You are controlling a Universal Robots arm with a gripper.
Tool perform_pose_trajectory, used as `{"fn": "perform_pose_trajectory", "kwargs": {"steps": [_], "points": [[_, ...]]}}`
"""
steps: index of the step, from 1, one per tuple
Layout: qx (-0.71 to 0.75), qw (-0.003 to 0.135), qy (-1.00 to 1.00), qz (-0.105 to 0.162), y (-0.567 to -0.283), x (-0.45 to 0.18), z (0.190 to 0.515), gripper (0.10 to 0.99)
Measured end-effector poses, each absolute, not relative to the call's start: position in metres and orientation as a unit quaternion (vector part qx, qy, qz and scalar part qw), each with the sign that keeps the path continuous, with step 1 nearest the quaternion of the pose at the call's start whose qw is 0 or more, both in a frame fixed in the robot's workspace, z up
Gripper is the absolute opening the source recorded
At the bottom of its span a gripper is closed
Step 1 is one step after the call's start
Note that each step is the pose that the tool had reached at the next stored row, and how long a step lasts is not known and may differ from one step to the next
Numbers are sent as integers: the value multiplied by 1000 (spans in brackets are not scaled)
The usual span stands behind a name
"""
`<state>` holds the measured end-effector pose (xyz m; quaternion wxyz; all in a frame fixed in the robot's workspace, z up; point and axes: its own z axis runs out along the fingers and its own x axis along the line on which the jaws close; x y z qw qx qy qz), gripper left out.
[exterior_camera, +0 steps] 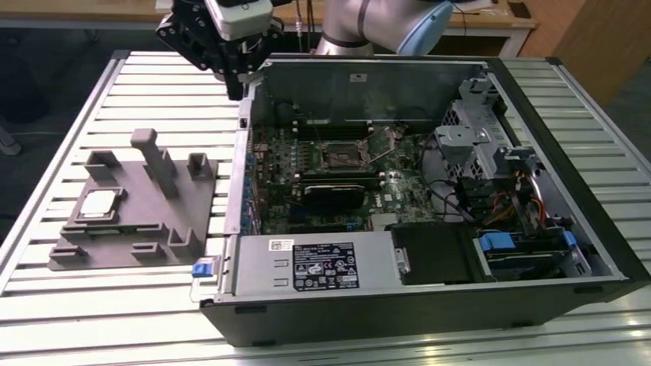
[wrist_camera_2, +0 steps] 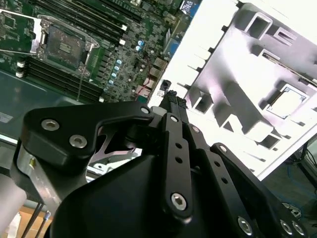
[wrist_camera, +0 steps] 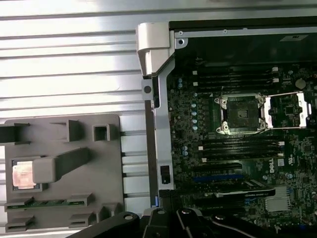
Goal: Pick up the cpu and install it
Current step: 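Reach for the cpu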
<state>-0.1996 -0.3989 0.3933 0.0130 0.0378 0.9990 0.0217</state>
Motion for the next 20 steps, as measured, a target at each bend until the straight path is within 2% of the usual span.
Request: {"fn": "perform_pose_trajectory", "kwargs": {"steps": [20], "points": [[38,13,999,22,-399,-237,393,106]]}}
